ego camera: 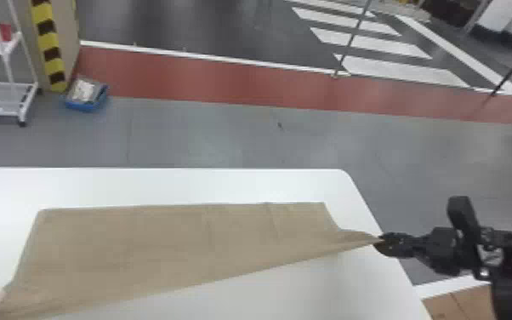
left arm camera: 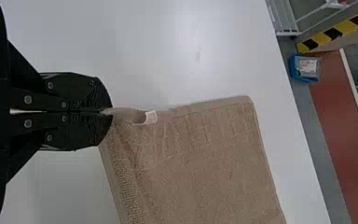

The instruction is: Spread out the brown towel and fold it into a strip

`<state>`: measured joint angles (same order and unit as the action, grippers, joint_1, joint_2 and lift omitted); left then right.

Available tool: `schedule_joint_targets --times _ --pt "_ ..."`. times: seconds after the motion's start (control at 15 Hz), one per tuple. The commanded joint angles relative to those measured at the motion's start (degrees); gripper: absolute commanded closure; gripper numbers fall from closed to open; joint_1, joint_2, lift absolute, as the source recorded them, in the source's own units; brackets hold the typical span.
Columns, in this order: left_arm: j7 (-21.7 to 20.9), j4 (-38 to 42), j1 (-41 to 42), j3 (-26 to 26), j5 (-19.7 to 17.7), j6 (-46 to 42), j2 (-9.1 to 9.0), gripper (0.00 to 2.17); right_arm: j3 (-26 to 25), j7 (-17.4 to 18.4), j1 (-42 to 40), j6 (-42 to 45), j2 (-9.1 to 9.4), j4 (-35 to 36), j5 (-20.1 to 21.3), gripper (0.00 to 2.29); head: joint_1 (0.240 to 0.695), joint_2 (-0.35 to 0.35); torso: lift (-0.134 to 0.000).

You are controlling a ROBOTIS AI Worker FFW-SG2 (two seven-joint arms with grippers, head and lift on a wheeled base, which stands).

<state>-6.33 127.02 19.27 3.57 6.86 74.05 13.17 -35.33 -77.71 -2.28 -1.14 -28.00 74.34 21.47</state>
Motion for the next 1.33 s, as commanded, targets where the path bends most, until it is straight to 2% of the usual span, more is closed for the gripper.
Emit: schedule_joint_targets --times 0.0,0.13,0.4,0.67,0.93,1.27 --pt "0.17 -0.37 -2.31 0.91 0.17 2.38 0.02 2.01 0.0 -0.62 1.66 -0.4 0.32 -0.25 0.94 1.95 0.695 -0.338 0.0" --pt "0.44 -1.25 -4.94 2.14 1.4 2.38 -0.25 2.01 1.06 -0.62 4.74 -0.93 1.02 -2.09 2.35 1.95 0.695 -0.339 0.0" --pt "0.61 -7.67 -12.59 5.75 3.25 2.38 -0.69 2.01 2.81 -0.52 11.77 -1.63 3.22 -6.23 7.89 1.95 0.695 -0.305 0.0" --pt "0.79 -14.26 -19.18 9.0 6.59 2.73 -2.62 2.01 3.16 2.38 17.66 -1.46 3.57 -12.9 10.96 1.95 0.695 -0.279 0.0" --pt "1.67 -21.99 -25.69 13.13 7.64 4.13 -3.59 2.0 4.31 5.72 22.05 -1.1 3.57 -18.27 12.37 1.94 0.695 -0.275 0.0" --pt "2.46 -27.53 -31.49 15.06 7.73 3.61 -4.82 1.99 4.31 8.1 23.2 -2.51 3.31 -19.41 14.04 1.94 0.695 -0.283 0.0"
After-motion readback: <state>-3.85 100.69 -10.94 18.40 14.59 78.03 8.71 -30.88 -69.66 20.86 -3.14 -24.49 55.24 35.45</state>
